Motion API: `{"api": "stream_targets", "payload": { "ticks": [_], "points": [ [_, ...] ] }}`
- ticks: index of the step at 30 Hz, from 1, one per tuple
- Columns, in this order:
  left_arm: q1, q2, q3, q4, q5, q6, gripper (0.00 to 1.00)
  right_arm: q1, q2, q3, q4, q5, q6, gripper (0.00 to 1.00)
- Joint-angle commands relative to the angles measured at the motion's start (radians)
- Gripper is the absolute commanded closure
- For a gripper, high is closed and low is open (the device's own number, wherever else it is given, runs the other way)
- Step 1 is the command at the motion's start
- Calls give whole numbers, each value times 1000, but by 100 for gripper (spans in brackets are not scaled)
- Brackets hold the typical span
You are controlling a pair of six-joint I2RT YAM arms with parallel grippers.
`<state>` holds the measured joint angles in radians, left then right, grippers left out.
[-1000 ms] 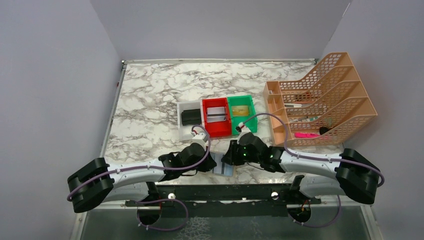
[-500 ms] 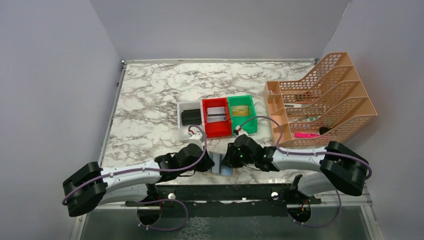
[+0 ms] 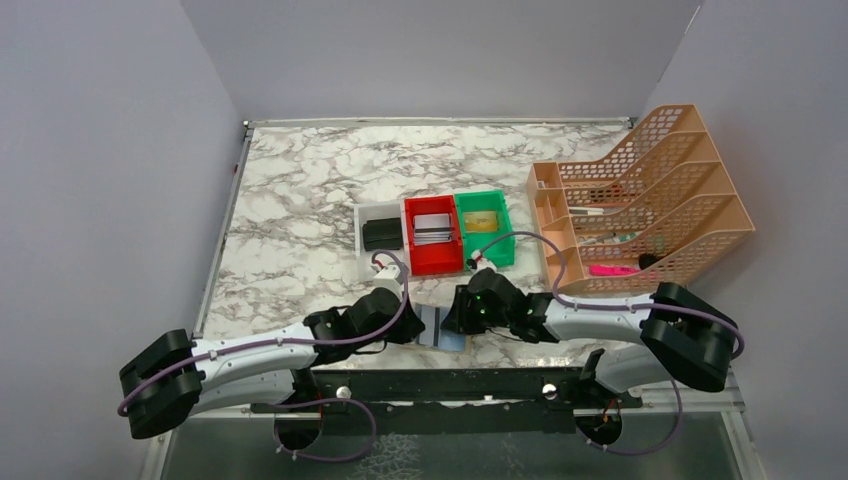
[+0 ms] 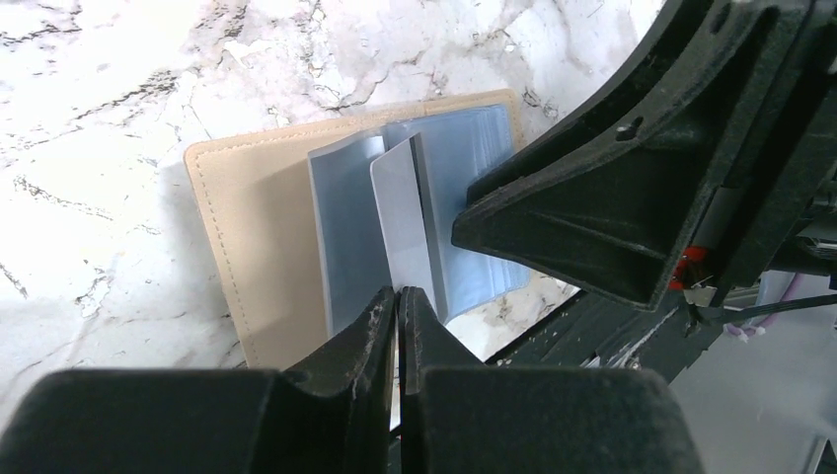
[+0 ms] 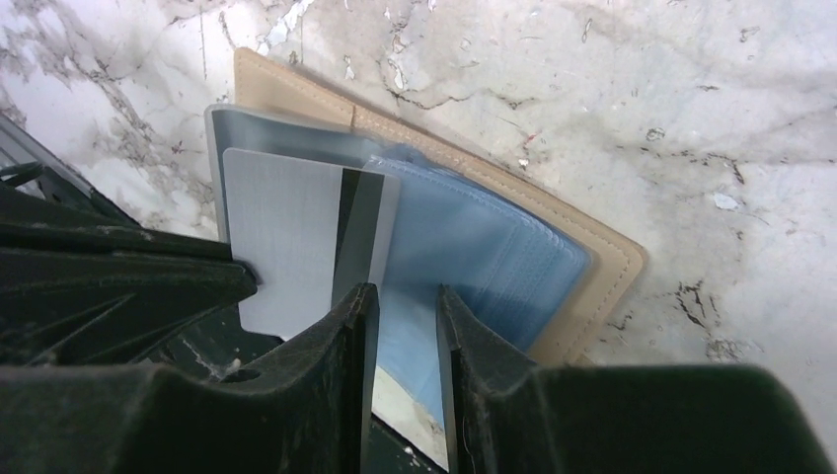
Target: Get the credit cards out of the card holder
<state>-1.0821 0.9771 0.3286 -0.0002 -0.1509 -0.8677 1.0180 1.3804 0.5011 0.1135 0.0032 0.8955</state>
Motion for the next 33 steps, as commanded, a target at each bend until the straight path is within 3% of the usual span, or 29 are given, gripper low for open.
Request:
{"api": "stream_targets", "payload": {
  "ticks": [1, 6, 13, 22, 29, 33],
  "points": [
    [0, -19, -4, -4, -35, -2, 91, 1, -77, -34, 24, 0, -29, 66],
    [0, 0, 1, 11, -27, -2, 90, 0, -122, -43, 105, -70, -58, 61],
    [0, 22, 10, 27, -7, -2, 87, 1, 18, -11, 106, -56, -17, 59],
    [1, 24, -35, 158, 52, -25, 66, 1, 110, -50, 216, -105, 27, 59],
    [4, 86, -47, 224, 77, -55, 65, 0, 122, -67, 226, -96, 58, 60],
    [5, 71, -54, 203, 49, -69, 71, 1, 106, -73, 209, -76, 60, 60]
  ]
}}
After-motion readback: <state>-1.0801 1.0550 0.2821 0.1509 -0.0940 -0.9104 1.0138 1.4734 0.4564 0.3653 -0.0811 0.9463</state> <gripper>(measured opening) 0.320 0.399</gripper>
